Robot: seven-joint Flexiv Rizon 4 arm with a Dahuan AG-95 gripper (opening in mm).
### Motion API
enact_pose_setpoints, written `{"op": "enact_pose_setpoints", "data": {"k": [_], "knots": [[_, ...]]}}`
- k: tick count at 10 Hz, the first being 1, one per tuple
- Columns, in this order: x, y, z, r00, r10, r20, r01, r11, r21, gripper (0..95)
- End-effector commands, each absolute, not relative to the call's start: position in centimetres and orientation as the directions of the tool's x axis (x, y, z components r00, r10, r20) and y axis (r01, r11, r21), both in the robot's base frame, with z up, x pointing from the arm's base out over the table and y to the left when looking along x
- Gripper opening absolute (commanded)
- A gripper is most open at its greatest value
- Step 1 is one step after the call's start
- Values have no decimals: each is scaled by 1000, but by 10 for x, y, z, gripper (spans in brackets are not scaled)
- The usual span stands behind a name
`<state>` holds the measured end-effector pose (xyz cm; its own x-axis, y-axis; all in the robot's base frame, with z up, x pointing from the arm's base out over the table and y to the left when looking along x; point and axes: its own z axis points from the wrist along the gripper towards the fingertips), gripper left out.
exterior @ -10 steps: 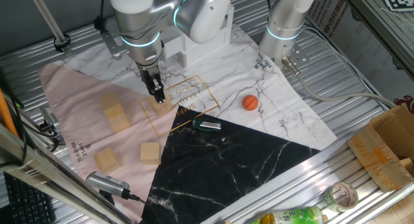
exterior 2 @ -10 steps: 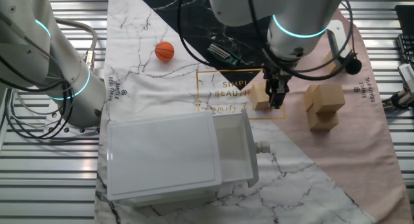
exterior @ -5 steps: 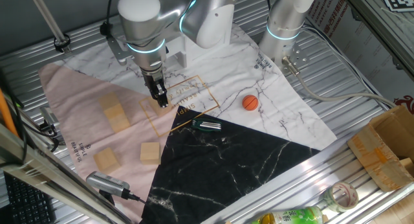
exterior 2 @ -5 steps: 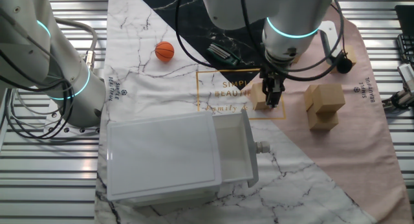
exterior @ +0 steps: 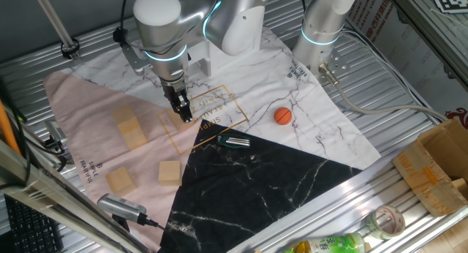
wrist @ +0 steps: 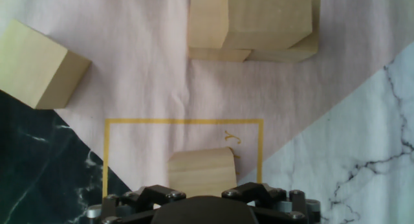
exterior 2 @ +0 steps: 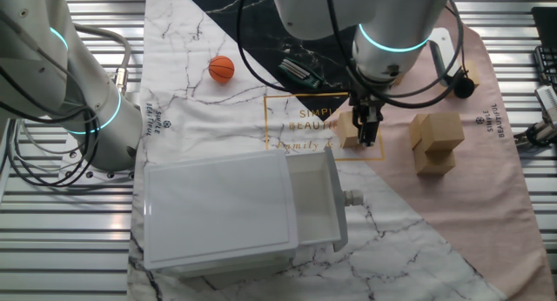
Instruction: Stack the blocks into a pyramid shape
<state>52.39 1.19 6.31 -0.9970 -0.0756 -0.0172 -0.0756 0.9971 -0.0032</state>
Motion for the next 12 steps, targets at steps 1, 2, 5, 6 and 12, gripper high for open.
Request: {"op": "enact_pose_setpoints", "data": {"k": [1, 2, 5, 6, 12], "knots": [[524, 12, 63, -998, -67, -18, -67, 998, 1, 950], [524, 12, 63, -998, -68, -17, -68, 998, 4, 950], [524, 11, 64, -998, -66, -16, -66, 998, 21, 950], [524, 11, 64, -998, -64, -15, -65, 998, 27, 950], [524, 11, 62, -998, -53, -15, -53, 998, 24, 950]]}}
